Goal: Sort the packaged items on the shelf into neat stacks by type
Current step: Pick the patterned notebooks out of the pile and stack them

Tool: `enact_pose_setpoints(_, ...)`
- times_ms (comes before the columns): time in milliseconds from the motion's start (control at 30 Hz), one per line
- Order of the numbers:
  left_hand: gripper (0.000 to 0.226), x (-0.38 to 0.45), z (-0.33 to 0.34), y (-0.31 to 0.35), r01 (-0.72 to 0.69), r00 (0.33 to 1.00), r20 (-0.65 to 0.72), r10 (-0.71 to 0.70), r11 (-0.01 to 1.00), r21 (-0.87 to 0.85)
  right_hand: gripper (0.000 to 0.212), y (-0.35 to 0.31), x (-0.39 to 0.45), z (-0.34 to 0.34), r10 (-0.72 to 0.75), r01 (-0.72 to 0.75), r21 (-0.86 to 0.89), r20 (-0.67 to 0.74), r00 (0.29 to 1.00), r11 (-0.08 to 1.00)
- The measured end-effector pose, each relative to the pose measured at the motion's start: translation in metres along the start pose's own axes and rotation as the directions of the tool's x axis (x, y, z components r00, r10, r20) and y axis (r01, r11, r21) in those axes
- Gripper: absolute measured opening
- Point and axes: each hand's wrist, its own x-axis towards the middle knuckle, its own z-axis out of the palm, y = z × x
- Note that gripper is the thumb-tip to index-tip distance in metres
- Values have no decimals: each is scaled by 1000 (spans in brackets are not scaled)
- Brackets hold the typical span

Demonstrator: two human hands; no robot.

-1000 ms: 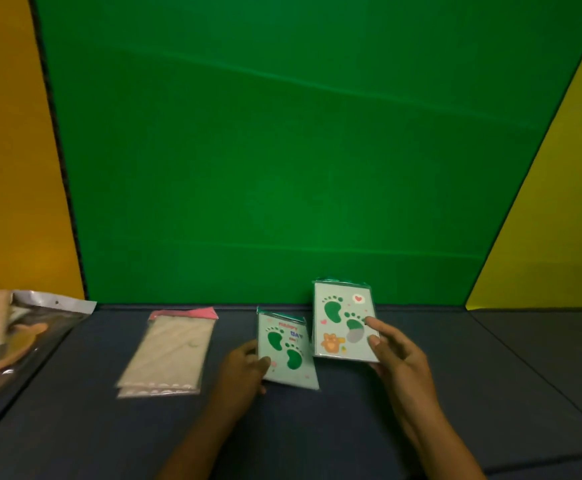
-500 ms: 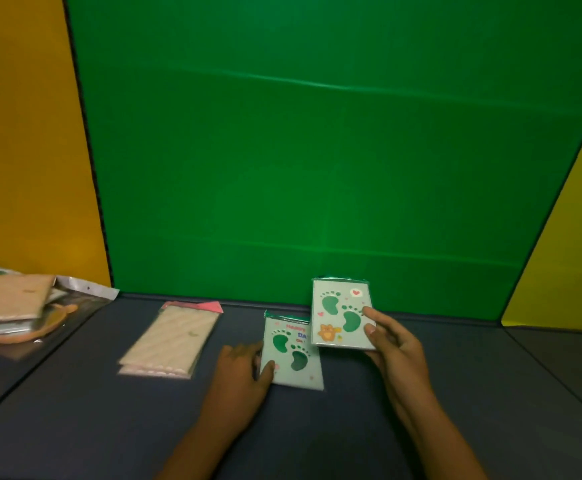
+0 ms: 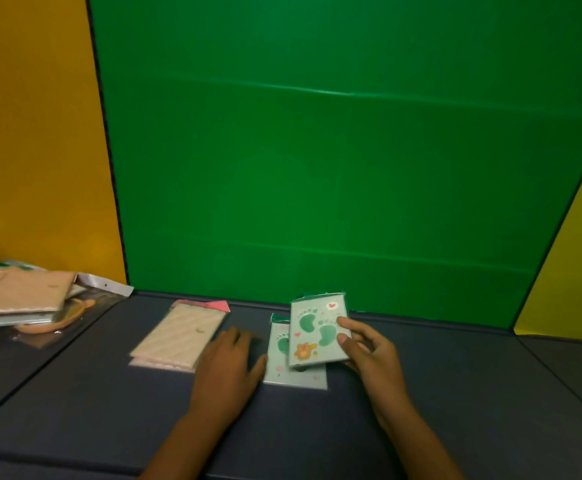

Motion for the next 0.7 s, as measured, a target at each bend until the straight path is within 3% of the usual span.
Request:
enact_pose_setpoints(167, 32, 13, -16, -17, -53, 998, 48, 48, 990, 128, 25, 14, 7, 14, 23, -17, -111, 49, 999, 994)
enact_pose_setpoints(333, 36, 22, -27, -21, -28, 998, 55, 21, 992, 123, 22, 30, 12, 22, 48, -23, -317, 70, 996, 948)
enact_pose_setpoints(533, 38, 19, -34, -23, 0, 997, 72, -9, 992, 128, 20, 40, 10, 15, -120, 168, -654, 117, 986, 738)
enact_pose_setpoints(700, 39, 16, -42, -25, 20, 996, 84, -31, 992, 127, 24, 41, 9, 17, -104, 209, -793, 182, 978, 573)
